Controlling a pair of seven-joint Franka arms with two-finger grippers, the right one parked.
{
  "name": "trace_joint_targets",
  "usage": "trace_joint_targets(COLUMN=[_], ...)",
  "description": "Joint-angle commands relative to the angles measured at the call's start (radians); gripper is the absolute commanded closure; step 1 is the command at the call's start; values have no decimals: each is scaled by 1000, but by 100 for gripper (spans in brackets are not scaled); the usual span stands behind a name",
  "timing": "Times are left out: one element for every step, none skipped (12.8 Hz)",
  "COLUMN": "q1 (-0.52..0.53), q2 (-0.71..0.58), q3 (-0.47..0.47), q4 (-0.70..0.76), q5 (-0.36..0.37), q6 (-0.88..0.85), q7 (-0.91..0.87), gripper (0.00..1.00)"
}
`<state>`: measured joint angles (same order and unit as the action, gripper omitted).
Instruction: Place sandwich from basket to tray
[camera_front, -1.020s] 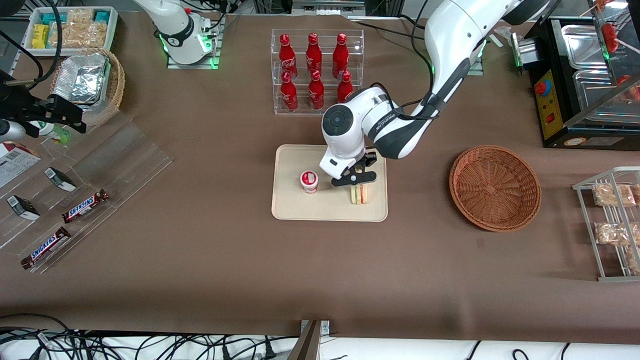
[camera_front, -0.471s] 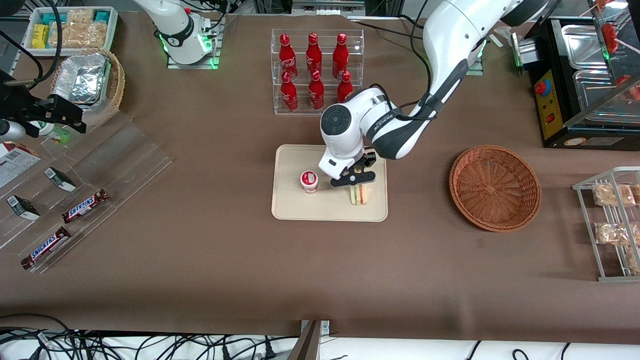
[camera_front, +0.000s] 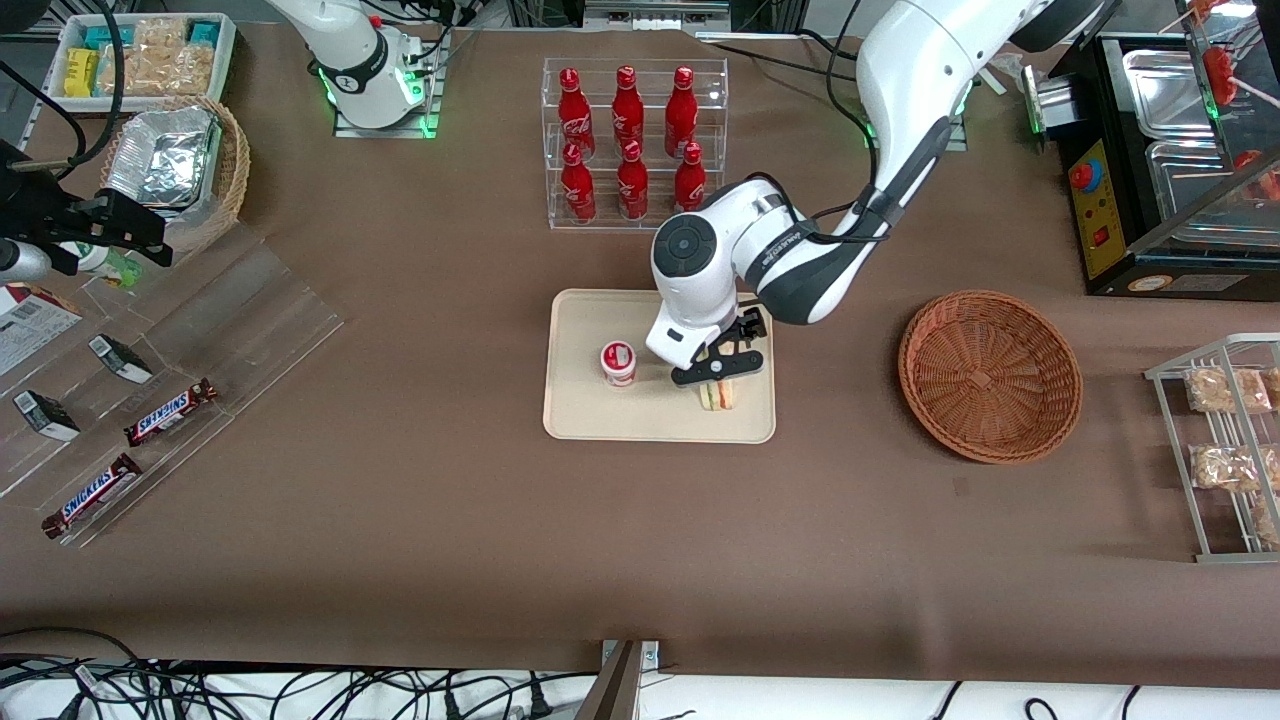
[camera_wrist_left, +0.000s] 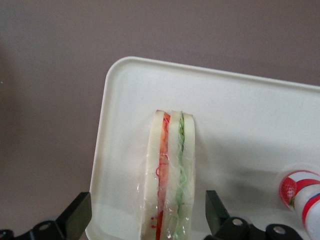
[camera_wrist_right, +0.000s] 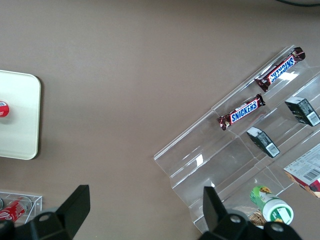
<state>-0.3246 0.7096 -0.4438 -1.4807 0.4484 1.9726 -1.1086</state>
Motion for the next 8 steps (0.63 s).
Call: trace_joint_targets(q1=[34, 62, 73, 84, 107, 127, 151, 173], q2=[-90, -117, -136, -159, -177, -192, -205, -220], q3=[-6, -12, -13, -12, -12, -12, -12, -12], q4=[16, 19, 19, 19, 20, 20, 20, 28], q5=[-45, -59, -62, -79, -101, -121, -141, -161], q6=[-87, -124, -138, -139, -156, -191, -214, -225], q7=[-1, 0, 3, 27, 70, 113, 159, 182], gripper=[0, 0, 0, 0, 0, 0, 0, 0])
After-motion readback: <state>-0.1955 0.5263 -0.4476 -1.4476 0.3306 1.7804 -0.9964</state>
